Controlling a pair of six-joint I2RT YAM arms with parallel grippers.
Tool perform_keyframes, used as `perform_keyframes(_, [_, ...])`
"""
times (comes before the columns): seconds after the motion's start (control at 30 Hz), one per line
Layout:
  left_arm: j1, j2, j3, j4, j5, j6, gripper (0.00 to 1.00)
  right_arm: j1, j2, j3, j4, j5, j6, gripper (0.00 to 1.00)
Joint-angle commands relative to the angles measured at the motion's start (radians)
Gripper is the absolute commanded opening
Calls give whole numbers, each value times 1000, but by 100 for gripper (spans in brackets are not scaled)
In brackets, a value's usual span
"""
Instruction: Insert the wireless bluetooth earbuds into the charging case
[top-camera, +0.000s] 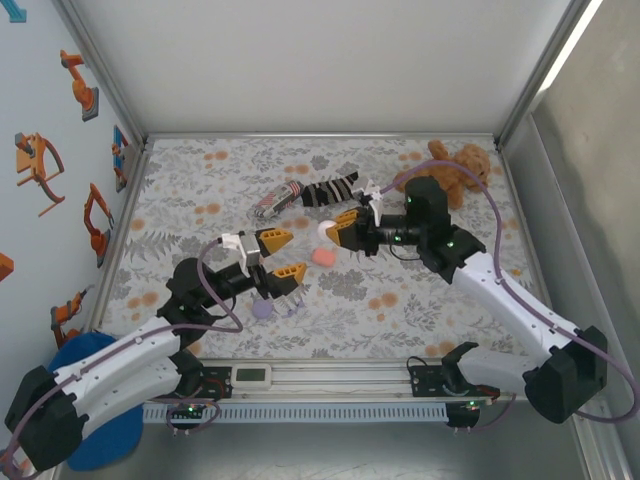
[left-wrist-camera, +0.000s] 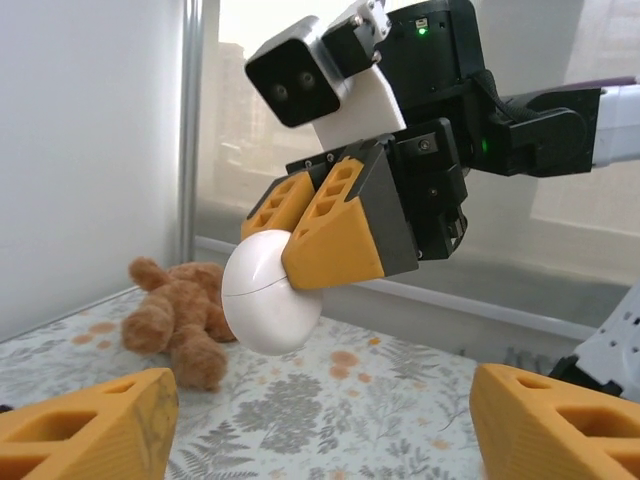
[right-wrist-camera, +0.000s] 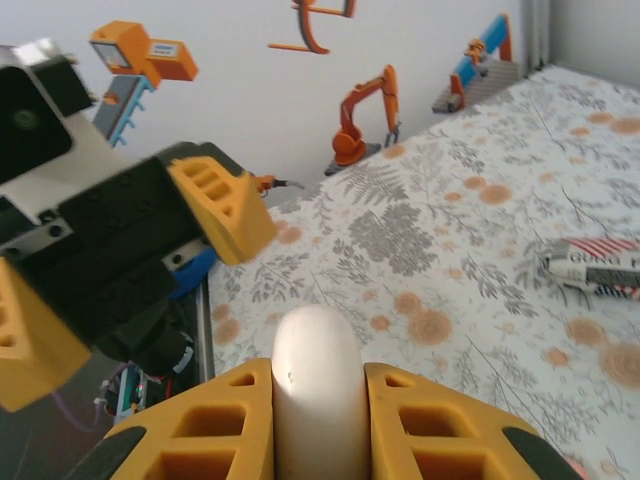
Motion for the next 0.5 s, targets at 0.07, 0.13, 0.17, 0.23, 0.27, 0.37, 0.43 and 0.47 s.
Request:
perform_keyframes(0.07, [3,-101,-8,-188,-115,39,86,-66,61,-46,-11,64,106,18])
perform_keyframes(0.13, [2,-130,-13,-232,-158,35,93,-92,86,-61,-11,78,134,18])
perform_keyframes(0.17, [3,-143,-12,-257,-181,35,94,-106,100,-69,-11,82,146,18])
perform_keyframes(0.23, [3,-159,-10,-294,-207,35,96,-128,128,-84,-4,77,162,18])
perform_keyframes(0.27, [2,-165,-11,-306,-216,32,99,-136,144,-91,1,77,169,18])
perform_keyframes(0.37, [3,-169,-12,-322,-225,26,96,-161,187,-110,10,79,182,18])
perform_keyframes(0.43, [2,-168,-13,-325,-227,22,96,-179,218,-117,14,80,194,18])
perform_keyframes(0.47, [2,-167,-13,-325,-228,19,96,-187,236,-120,16,82,202,18])
